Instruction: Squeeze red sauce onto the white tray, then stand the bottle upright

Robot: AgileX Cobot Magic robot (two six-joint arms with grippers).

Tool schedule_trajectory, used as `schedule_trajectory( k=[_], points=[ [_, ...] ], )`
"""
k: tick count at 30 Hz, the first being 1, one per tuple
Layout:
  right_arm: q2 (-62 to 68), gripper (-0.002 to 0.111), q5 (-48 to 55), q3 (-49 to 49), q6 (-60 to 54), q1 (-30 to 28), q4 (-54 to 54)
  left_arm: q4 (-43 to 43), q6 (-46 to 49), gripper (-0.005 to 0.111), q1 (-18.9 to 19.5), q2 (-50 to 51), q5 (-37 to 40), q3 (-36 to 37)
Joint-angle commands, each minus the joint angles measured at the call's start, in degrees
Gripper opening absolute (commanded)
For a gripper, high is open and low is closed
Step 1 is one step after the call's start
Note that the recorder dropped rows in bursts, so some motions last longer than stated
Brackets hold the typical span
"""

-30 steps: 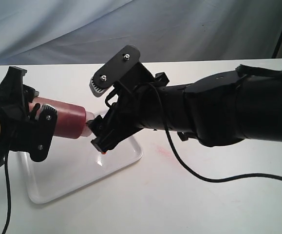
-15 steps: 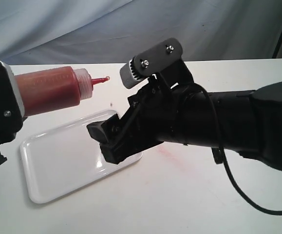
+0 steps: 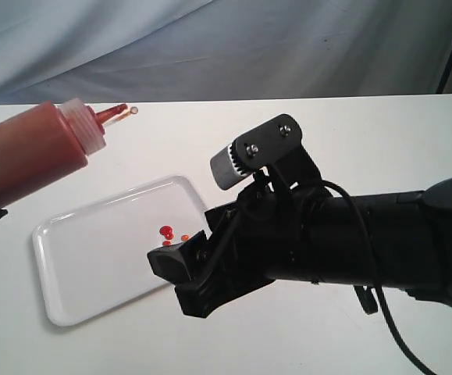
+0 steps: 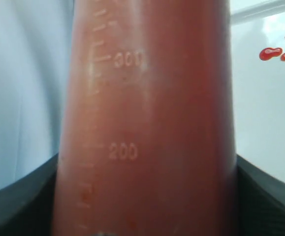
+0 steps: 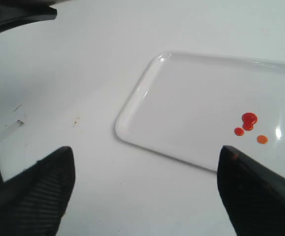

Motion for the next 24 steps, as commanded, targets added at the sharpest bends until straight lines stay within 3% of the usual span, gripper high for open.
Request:
schedule_trajectory(
  k=[1,17,24],
  points=[
    [-0.49,0.072,0.79,0.30,-0.33,-0.28,-0.08,-2.63,-0.52,0.000,0.02,-3.57,-2.11,-0.23],
    [-2.03,0.072,2.76,0.30,-0.33,-0.28,-0.08,-4.89,-0.52,0.000,0.02,-4.22,-2.03,-0.23],
    [-2.03,0.072,-1.77,0.30,-0.33,-0.28,-0.08,-5.26,-0.30,0.000,0.02,-4.22,-2.03,-0.23]
  ],
)
